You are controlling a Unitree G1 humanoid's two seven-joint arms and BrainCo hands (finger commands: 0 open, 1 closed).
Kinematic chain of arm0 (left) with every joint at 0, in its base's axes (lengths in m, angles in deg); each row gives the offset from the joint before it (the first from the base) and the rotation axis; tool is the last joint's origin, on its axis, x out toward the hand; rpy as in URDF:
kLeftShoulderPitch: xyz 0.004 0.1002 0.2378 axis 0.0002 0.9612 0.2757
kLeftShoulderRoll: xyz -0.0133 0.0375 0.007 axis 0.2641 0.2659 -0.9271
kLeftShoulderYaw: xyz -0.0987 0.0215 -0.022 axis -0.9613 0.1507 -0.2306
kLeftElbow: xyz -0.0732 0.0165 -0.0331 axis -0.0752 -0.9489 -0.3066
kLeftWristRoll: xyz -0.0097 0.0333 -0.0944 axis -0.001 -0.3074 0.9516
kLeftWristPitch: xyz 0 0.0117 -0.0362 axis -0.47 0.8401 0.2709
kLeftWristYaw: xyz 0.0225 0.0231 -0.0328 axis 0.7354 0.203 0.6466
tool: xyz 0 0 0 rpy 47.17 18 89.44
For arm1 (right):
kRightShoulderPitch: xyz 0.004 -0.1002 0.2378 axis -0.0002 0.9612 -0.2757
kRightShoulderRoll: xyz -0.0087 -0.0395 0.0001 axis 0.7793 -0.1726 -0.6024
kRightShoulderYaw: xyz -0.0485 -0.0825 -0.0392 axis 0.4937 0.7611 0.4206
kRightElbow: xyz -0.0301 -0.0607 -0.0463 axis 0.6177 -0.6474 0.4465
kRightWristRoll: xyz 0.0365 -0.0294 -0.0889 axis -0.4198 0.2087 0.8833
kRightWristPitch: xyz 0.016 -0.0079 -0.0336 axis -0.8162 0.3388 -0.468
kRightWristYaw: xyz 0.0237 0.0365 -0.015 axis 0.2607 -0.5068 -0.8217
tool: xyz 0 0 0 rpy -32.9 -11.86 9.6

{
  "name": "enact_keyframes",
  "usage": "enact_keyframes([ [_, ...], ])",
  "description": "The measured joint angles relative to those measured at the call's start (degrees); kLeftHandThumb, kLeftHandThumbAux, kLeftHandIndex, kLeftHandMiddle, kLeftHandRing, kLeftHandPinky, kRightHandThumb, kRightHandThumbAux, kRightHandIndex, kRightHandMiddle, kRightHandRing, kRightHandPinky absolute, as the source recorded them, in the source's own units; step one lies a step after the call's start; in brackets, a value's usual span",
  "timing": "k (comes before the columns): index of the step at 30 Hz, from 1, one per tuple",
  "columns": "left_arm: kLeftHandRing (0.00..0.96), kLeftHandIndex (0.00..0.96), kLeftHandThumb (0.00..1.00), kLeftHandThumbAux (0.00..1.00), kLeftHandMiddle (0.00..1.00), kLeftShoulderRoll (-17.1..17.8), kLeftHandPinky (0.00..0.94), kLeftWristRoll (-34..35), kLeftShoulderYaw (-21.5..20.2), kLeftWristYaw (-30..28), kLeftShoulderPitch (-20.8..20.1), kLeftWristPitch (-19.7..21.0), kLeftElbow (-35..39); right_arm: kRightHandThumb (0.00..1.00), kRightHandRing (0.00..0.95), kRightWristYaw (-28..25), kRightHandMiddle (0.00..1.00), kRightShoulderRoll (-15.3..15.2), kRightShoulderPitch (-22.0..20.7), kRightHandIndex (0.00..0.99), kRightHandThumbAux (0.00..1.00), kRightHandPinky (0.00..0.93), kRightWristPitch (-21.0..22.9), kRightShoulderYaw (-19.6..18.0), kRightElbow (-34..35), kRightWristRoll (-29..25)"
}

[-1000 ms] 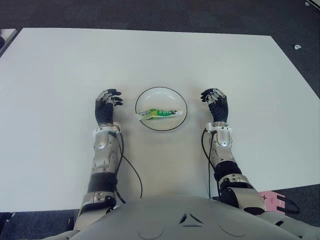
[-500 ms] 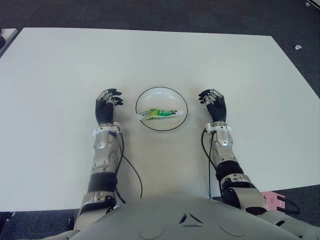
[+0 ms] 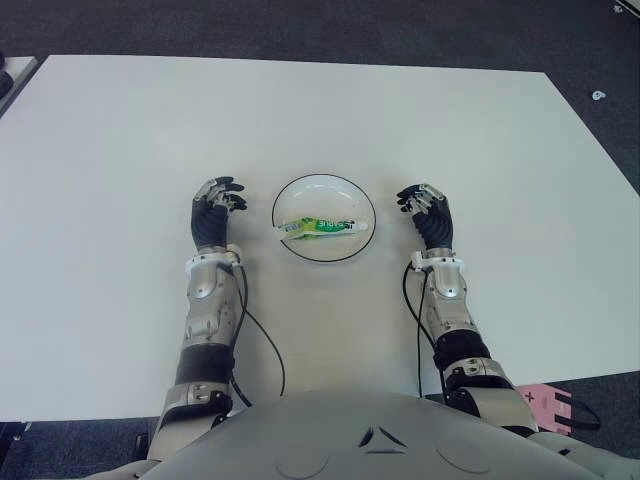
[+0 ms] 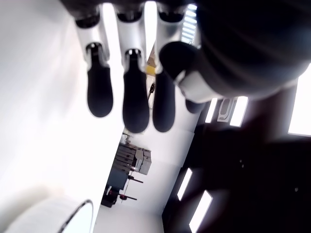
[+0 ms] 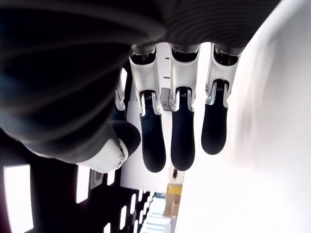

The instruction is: Put the toothpaste on the table into the plate.

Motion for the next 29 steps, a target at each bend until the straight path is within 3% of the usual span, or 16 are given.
enact_keyframes([
  [19,0.583,0.406,0.835,0.681,0.486,0.0,0.548,-0.1,-0.5,-1.7,-0.2,-1.8,-1.5,0.715,0.467,0.0,0.472,0.7,0.9,0.425,0.729,0.472,1.3,-0.4,1.6,-0.2],
  [29,0.572,0.421,0.839,0.678,0.479,0.1,0.539,-1.1,-0.5,-1.7,-0.4,-1.8,-1.9,0.715,0.451,2.8,0.455,1.9,0.5,0.424,0.728,0.458,5.3,-2.0,2.5,-1.2],
])
